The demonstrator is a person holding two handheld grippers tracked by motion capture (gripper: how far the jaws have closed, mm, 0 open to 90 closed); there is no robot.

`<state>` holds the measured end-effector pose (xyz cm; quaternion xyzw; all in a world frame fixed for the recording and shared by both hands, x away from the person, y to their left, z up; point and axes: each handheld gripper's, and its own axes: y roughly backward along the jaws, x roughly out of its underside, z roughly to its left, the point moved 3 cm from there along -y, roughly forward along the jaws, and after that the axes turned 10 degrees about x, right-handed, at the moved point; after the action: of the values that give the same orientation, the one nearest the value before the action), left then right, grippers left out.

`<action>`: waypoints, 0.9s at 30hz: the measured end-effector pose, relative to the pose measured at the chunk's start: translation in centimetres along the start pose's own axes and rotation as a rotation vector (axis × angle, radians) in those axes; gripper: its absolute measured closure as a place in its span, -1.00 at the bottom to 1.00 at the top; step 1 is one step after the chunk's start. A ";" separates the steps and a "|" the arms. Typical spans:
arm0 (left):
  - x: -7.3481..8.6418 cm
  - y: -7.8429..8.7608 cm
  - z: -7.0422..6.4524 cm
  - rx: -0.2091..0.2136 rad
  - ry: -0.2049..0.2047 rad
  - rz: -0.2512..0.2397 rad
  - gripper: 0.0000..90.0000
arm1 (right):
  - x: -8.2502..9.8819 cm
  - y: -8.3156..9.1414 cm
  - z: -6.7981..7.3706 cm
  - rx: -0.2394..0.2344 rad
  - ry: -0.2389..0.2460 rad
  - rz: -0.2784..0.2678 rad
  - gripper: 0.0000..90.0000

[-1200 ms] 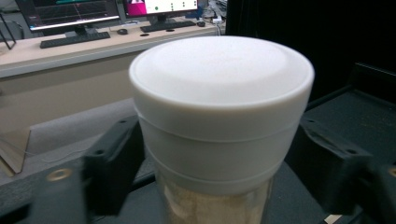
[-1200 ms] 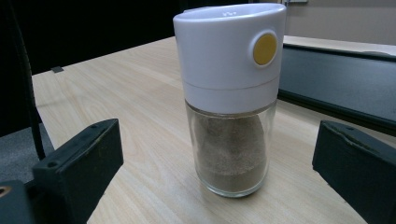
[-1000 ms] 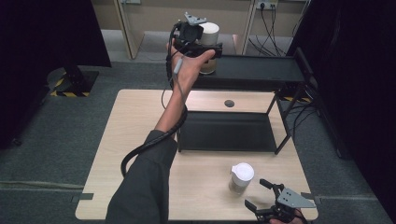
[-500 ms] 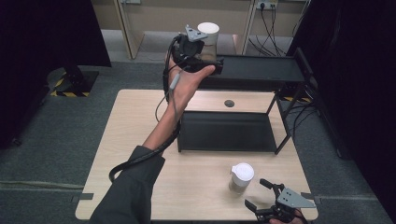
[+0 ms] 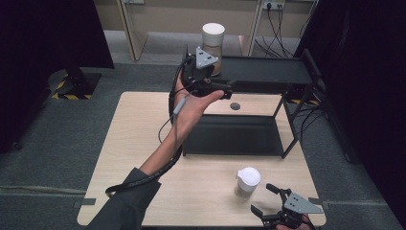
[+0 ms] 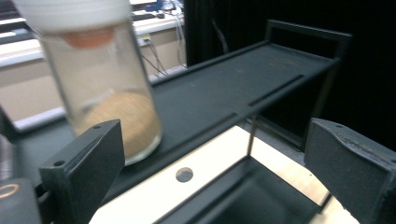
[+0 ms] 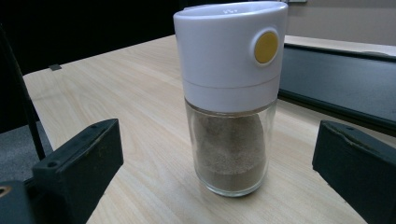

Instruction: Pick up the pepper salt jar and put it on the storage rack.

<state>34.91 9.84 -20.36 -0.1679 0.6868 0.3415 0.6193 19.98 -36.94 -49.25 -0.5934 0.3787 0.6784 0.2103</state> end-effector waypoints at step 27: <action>9.8 2.1 -3.3 0.181 -0.026 0.001 -0.89 | 0.0 -0.2 0.0 -0.002 0.000 0.009 -0.95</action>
<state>29.39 11.04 -29.26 -0.1065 0.7068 0.2806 0.6406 20.12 -36.79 -49.34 -0.5919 0.3809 0.6797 0.2065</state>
